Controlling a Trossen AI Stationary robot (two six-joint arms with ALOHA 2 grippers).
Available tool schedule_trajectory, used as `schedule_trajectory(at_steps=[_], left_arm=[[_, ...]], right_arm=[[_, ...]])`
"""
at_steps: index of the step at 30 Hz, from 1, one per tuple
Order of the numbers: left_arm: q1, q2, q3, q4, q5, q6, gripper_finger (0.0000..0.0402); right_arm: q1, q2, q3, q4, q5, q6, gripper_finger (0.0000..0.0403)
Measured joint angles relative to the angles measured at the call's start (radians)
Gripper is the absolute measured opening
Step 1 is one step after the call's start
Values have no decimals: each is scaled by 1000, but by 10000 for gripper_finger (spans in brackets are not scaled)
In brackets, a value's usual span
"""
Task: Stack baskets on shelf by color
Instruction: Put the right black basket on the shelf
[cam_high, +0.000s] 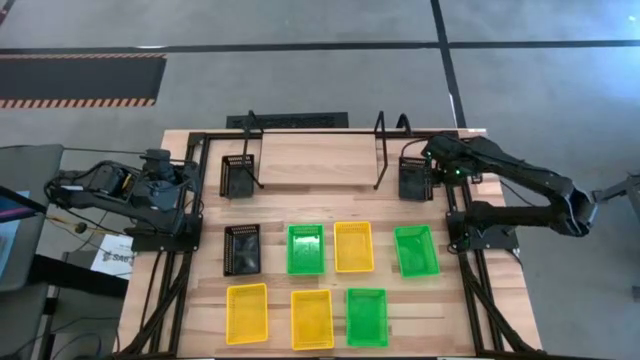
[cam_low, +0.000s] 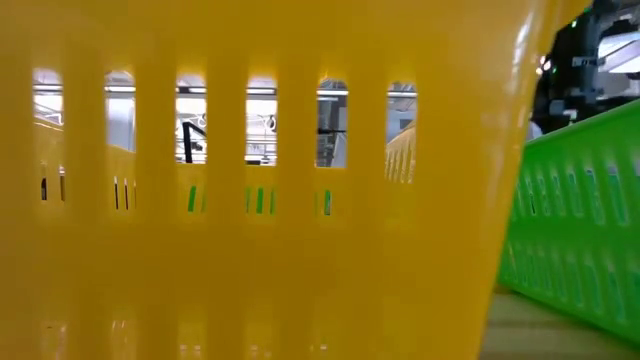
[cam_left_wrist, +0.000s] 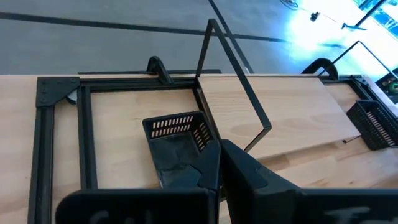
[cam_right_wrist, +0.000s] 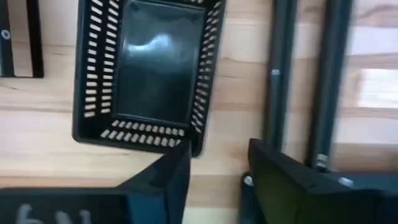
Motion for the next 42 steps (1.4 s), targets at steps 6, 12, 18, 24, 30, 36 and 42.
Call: schedule_trajectory(at_steps=[6, 12, 18, 24, 30, 36, 42], left_arm=[[0, 0, 0, 0, 0, -4, 0], [0, 0, 0, 0, 1, -12, 0], [0, 0, 0, 0, 1, -12, 0], [0, 0, 0, 0, 1, -12, 0], [0, 0, 0, 0, 1, -12, 0], [0, 0, -1, 1, 3, -21, 0], [0, 0, -1, 0, 5, -23, 0]], right_arm=[[-48, 9, -98, 157, -19, -16, 209], [-99, 77, -146, 181, -19, -17, 201], [-96, 175, -146, 285, -19, -34, 202], [-82, 286, -145, 331, -19, -64, 202], [-83, 370, -145, 341, -19, -107, 195], [-83, 391, -145, 324, -18, -129, 138], [-82, 343, -144, 291, -17, -170, 15]])
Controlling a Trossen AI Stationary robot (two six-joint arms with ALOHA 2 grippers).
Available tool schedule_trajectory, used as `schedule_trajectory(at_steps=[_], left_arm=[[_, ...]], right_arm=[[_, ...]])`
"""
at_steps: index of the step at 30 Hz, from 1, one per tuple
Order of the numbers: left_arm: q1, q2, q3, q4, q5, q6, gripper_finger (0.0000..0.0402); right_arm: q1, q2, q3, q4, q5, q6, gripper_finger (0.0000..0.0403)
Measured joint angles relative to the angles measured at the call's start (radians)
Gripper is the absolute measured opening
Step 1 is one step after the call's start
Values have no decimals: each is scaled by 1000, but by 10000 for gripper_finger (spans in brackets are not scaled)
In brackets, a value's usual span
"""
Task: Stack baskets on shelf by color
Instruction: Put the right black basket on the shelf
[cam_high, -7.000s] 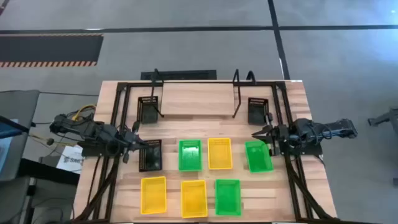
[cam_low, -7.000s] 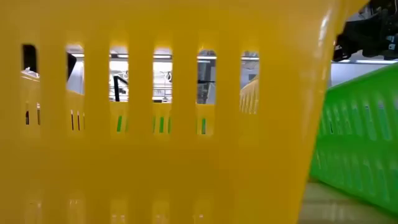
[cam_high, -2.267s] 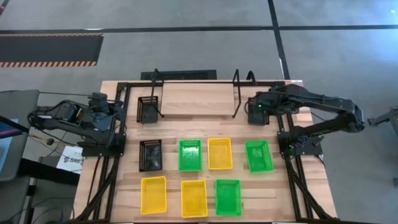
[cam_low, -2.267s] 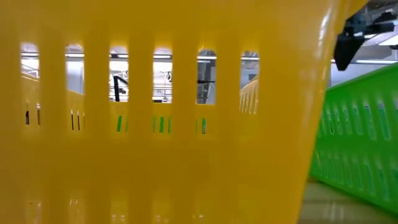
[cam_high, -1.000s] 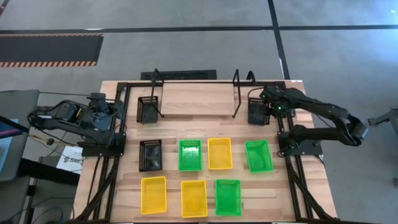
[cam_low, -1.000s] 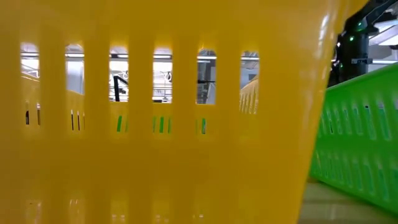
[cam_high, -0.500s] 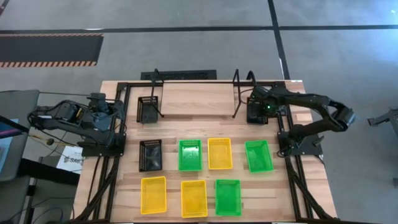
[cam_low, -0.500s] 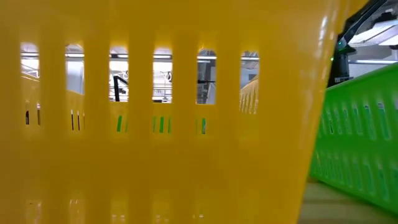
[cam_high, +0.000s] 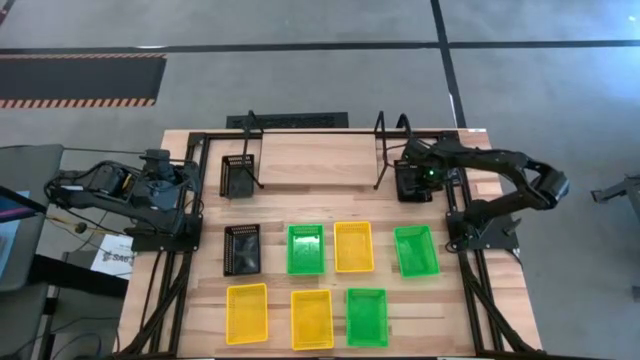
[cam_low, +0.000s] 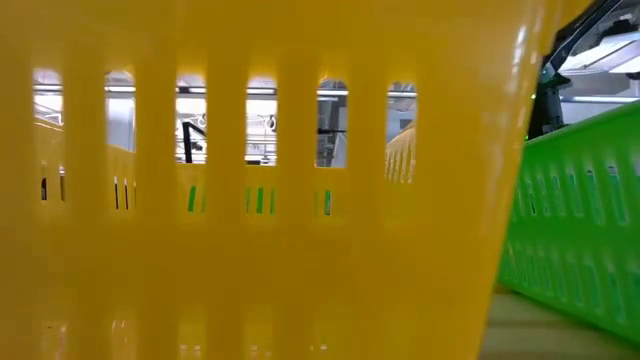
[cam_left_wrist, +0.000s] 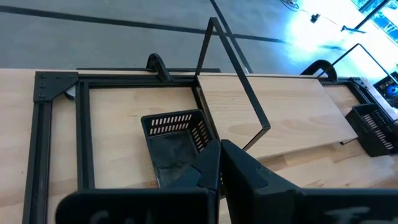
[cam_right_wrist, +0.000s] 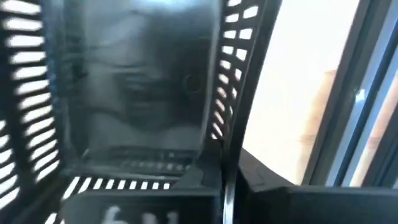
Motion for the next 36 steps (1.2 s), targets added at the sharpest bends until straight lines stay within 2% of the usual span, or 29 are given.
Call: schedule_trajectory(at_steps=[4, 8, 14, 20, 24, 27, 32, 36], left_arm=[[0, 0, 0, 0, 0, 0, 0], [0, 0, 0, 0, 11, 1, 0], [0, 0, 0, 0, 27, 23, 0], [0, 0, 0, 0, 27, 26, 0], [0, 0, 0, 0, 27, 26, 0], [0, 0, 0, 0, 27, 25, 0], [0, 0, 0, 0, 31, 26, 0], [0, 0, 0, 0, 81, 68, 0]], right_arm=[[4, -68, 21, -70, 12, -14, 8], [36, -169, 101, -204, 46, -8, 6], [145, -318, 304, -347, 81, 76, 5], [290, -378, 543, -340, 111, 145, 5], [378, -337, 681, -296, 179, 153, 5], [419, -277, 757, -194, 191, 107, 5], [447, -137, 854, -15, 185, 42, 5], [447, -11, 892, 56, 186, 91, 5]])
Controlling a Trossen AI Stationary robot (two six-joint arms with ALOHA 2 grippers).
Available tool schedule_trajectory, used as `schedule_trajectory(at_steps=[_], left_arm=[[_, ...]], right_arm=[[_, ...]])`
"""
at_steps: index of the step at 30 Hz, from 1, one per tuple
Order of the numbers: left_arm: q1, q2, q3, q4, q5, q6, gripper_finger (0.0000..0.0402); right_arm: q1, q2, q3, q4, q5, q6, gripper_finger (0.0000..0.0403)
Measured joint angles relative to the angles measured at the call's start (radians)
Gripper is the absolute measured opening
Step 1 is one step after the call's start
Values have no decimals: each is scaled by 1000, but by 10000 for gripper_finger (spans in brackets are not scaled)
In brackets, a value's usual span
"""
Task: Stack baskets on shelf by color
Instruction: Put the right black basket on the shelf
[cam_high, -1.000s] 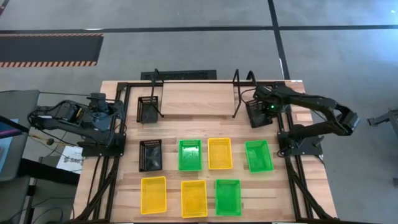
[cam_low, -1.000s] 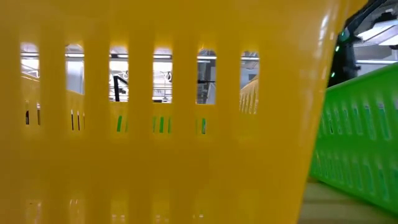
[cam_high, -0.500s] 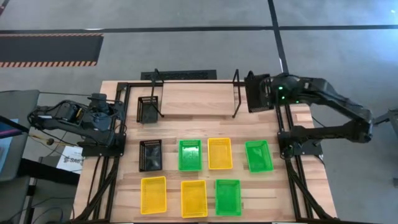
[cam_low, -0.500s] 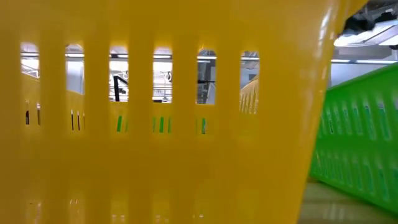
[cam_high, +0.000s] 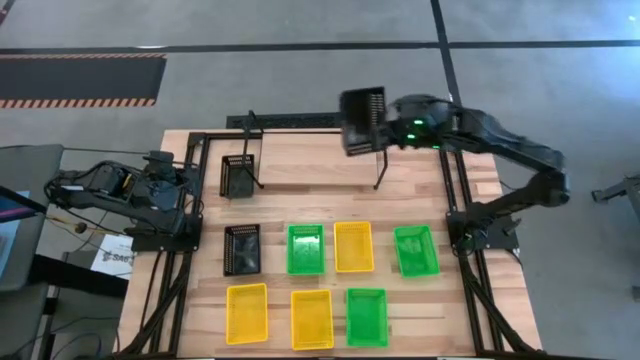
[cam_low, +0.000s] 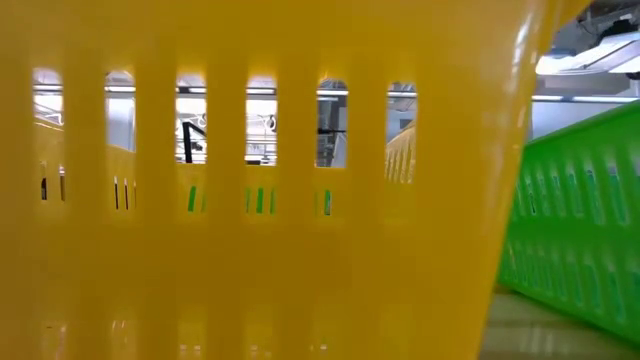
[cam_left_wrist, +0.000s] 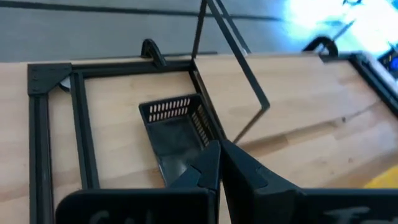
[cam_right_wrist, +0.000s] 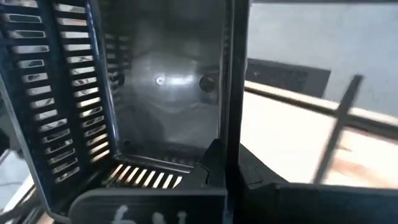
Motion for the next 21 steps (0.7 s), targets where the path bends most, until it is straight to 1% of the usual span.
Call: schedule_trajectory(at_steps=[4, 9, 11, 12, 16, 21], left_arm=[[0, 0, 0, 0, 61, 42, 0], [0, 0, 0, 0, 102, 92, 0], [0, 0, 0, 0, 102, 102, 0], [0, 0, 0, 0, 102, 103, 0], [0, 0, 0, 0, 102, 103, 0], [0, 0, 0, 0, 103, 116, 0]], right_arm=[[-4, 138, 1, 10, -3, 115, 5], [-4, 299, 1, 12, -83, 230, 4], [-8, 346, 1, 10, -92, 277, 4], [-12, 363, 1, 12, -108, 303, 4], [-23, 422, 1, 12, -117, 373, 4], [-54, 458, 1, -4, -169, 397, 4]])
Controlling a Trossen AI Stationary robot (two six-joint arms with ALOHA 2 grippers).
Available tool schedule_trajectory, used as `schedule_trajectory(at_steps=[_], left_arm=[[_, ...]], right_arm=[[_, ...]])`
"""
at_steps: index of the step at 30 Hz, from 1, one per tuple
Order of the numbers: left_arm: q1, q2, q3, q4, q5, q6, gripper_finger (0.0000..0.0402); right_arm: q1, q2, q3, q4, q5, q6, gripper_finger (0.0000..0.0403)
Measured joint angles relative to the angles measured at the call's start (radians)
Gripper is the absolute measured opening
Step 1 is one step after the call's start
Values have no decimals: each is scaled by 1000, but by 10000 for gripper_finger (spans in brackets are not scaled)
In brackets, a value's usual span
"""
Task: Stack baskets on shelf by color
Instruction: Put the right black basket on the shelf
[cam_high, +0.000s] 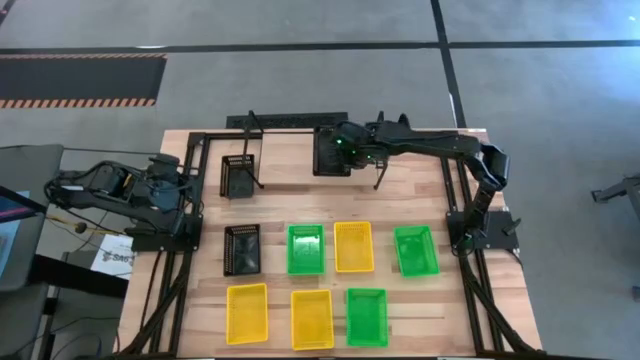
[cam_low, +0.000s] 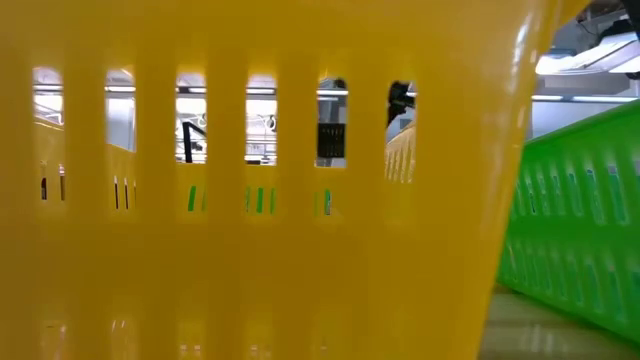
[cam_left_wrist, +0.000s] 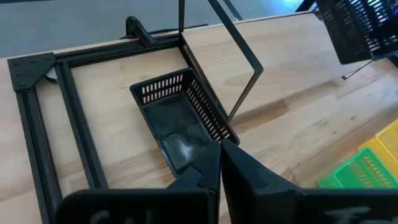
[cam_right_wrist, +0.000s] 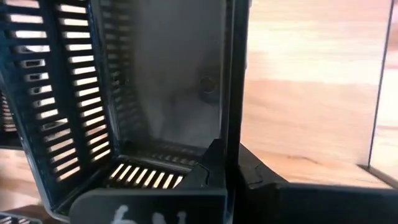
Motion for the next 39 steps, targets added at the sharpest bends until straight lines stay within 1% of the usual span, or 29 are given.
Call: schedule_trajectory(at_steps=[4, 7, 11, 16, 19, 22, 26, 29, 32, 34, 39], left_arm=[[0, 0, 0, 0, 0, 16, 0], [0, 0, 0, 0, -1, 16, 0], [0, 0, 0, 0, -1, 11, 0], [0, 0, 0, 0, 0, 8, 0], [0, 0, 0, 0, -1, 7, 0], [0, 0, 0, 0, 0, 6, 0], [0, 0, 0, 0, 18, 8, 0], [0, 0, 0, 0, 19, 9, 0], [0, 0, 0, 0, 18, 8, 0], [0, 0, 0, 0, 18, 3, 0], [0, 0, 0, 0, 19, 0, 0]], right_arm=[[-17, 9, 1, -6, -11, -7, 4], [-28, 2, 1, -30, -40, -19, 4], [-16, -3, 67, -84, -43, -58, 4], [0, -4, 152, 3, -44, -130, 4], [6, -5, 162, 85, -44, -158, 4], [3, -3, 162, 99, -62, -162, 4], [2, 55, 161, 91, -107, -181, 4], [-6, 120, 161, 119, -161, -192, 4], [-21, 187, 161, 111, -206, -212, 4], [-32, 212, 160, 92, -206, -214, 4], [-77, 210, 161, -9, -204, -218, 4]])
